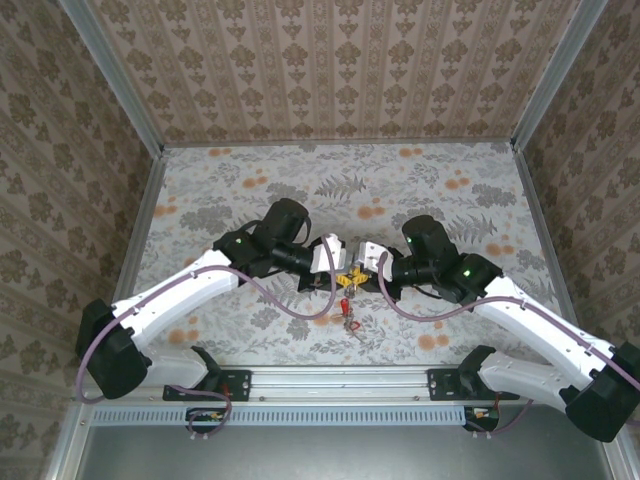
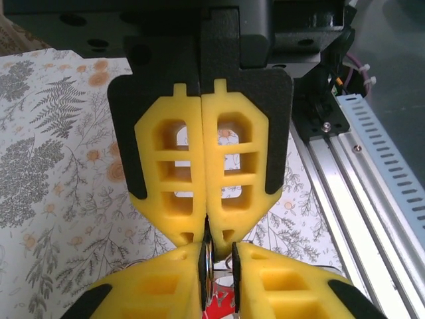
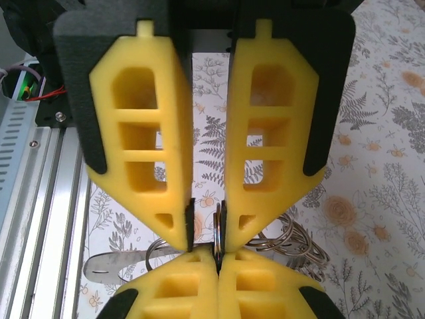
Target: Put the keys on the keyring
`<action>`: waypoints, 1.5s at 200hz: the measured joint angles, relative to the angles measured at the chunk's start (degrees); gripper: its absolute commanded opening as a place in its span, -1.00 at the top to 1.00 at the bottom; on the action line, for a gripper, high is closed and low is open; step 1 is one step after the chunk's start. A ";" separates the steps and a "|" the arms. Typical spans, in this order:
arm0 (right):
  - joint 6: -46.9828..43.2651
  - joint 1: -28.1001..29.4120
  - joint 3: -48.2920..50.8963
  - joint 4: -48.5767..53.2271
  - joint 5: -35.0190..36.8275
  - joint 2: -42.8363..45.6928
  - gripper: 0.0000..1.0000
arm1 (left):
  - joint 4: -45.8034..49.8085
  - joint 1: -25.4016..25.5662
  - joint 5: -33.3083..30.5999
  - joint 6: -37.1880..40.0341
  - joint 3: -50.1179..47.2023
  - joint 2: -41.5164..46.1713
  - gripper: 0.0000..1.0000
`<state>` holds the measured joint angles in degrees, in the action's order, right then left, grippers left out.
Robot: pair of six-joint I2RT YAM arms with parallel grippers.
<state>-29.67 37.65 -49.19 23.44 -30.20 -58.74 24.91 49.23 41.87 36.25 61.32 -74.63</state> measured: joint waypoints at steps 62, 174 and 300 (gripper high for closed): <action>0.07 0.07 0.11 -0.07 0.00 0.07 1.00 | 1.57 -0.02 -1.44 1.11 0.83 -0.02 1.00; 1.81 -0.55 4.46 -5.09 1.51 4.37 0.56 | -4.90 -4.02 1.77 -4.57 -4.24 4.15 1.00; 6.43 -0.55 6.43 -12.13 1.18 3.65 0.49 | -18.49 -4.33 7.48 -12.35 -9.62 4.79 1.00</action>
<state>-23.24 37.10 -42.76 11.31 -29.02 -55.09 6.42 44.91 49.34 23.90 51.70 -69.84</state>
